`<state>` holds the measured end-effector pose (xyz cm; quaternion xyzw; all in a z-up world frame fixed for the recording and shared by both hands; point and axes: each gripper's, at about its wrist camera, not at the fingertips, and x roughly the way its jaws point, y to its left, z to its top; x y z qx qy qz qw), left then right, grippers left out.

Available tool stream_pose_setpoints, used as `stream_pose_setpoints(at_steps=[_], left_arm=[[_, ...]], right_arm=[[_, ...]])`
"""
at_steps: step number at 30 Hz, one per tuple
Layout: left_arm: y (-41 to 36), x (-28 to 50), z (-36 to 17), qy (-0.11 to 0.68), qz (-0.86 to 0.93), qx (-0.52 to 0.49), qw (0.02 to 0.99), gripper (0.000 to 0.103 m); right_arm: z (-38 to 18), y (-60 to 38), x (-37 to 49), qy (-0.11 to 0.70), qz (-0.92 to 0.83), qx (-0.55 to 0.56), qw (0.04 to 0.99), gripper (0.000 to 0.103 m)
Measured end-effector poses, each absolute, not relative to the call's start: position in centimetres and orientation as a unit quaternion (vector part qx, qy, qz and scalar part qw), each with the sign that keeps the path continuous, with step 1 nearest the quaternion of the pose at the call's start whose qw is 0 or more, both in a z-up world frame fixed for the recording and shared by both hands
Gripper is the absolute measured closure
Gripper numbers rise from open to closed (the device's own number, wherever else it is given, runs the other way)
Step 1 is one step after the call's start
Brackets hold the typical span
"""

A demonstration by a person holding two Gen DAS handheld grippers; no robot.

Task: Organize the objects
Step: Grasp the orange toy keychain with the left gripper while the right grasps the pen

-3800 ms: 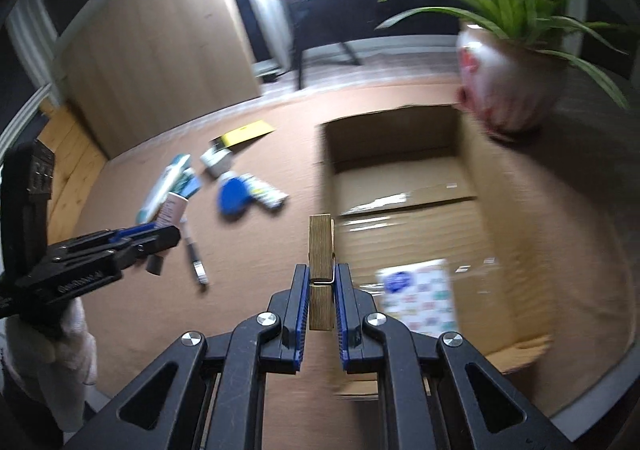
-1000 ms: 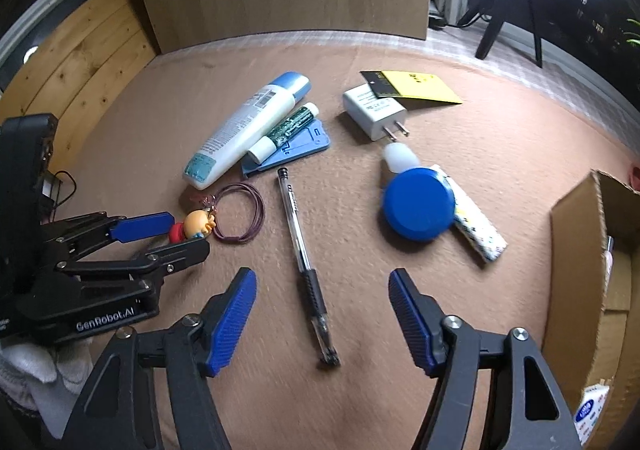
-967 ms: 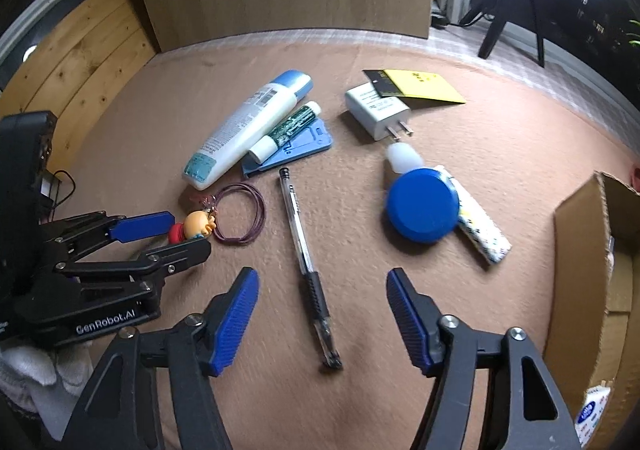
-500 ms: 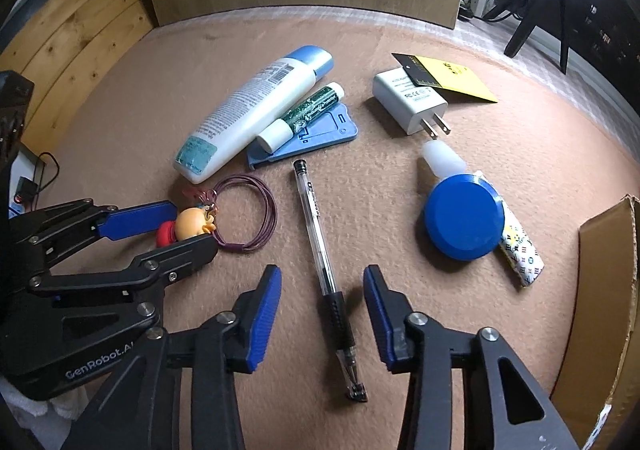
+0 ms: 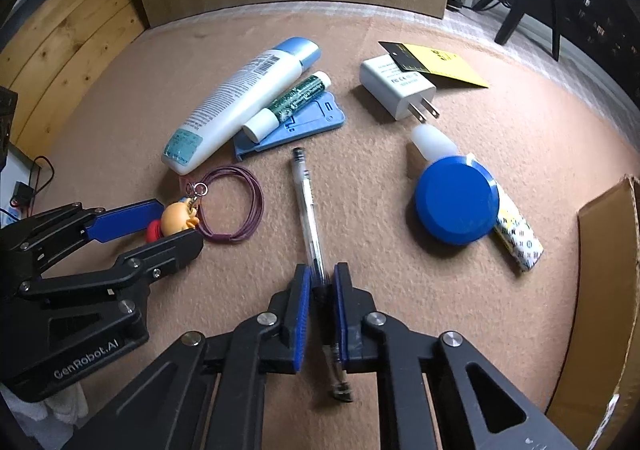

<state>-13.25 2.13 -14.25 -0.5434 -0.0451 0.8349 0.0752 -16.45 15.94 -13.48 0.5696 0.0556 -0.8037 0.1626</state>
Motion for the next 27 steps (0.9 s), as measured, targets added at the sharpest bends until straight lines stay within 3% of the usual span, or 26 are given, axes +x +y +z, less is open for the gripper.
stream_pose_setpoints(at_steps=[11,12,13,27], left_arm=[[0.7,-10.5,-13.3,-0.085,0.837,-0.535,0.080,0.059],[0.6,-10.1,-13.2,-0.090,0.835,-0.536,0.081,0.061],[0.6,-9.8,-13.1,-0.092,0.835,-0.537,0.082,0.071],[0.3,-7.8,-12.8,-0.107,0.833,-0.537,0.079,0.079]], right_arm=[[-13.5,18.8,-13.5,-0.005,-0.806,0.572,0.156,0.094],[-13.5,19.3,-13.1,-0.016,-0.806,0.572,0.153,0.094],[-13.5,19.8,-12.7,-0.027,-0.806,0.572,0.150,0.094],[-11.3,22.7,-10.3,-0.055,-0.827,0.544,0.127,0.094]])
